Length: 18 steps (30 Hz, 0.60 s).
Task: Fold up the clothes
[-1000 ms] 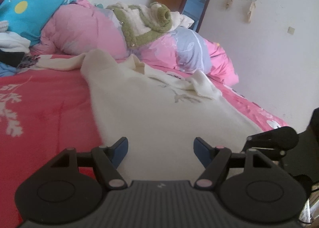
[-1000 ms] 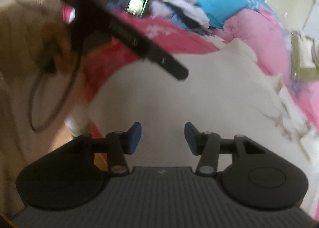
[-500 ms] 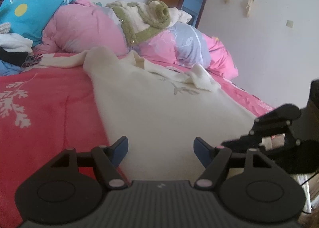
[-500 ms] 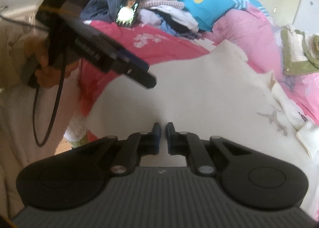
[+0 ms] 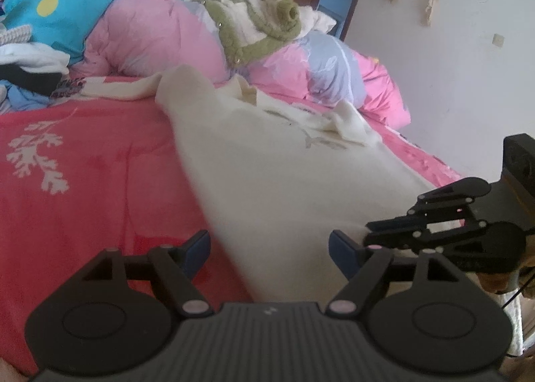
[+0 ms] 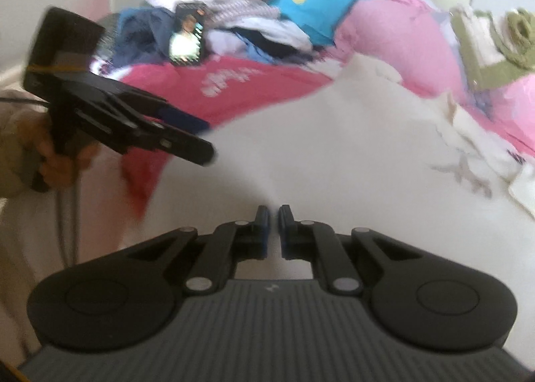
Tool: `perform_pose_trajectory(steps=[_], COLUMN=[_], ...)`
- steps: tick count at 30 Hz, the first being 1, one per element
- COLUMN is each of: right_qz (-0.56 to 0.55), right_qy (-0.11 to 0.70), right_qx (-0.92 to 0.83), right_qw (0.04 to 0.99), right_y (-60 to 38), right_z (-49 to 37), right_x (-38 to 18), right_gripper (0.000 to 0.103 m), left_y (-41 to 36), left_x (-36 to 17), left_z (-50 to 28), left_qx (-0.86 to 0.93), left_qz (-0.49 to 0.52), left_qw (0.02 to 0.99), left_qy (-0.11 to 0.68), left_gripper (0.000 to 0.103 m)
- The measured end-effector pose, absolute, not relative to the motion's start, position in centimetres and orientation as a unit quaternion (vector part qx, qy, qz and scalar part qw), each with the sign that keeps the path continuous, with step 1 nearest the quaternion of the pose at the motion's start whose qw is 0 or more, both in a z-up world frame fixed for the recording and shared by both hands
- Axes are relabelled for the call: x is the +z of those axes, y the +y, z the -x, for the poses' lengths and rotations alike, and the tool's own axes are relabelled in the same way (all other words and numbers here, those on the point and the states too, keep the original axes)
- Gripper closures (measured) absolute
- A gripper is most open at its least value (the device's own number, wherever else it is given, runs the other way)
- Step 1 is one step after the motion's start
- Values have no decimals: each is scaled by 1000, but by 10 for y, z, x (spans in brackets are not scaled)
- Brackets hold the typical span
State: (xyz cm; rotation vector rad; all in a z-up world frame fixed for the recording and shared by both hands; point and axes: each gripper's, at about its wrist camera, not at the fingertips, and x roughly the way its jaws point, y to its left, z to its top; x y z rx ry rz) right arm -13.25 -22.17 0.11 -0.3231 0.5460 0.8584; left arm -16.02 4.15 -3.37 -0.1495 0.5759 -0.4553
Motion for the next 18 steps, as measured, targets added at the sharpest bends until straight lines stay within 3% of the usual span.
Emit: perform_pose_trajectory(steps=[10, 15, 18], right_qz=[126, 118, 111], right_qy=[271, 268, 266], right_qx=[397, 391, 388], right_qw=[868, 872, 875], right_y=[-222, -226, -230], right_z=[118, 114, 114], right_x=[-7, -7, -7], right_gripper=[95, 79, 78], left_y=[27, 21, 22], left_x=[-39, -41, -38], left_z=[162, 162, 163], left_qx=[-213, -192, -195], left_qz=[15, -14, -7], left_qw=[931, 935, 935], left_qy=[295, 297, 296], left_gripper=[24, 23, 24])
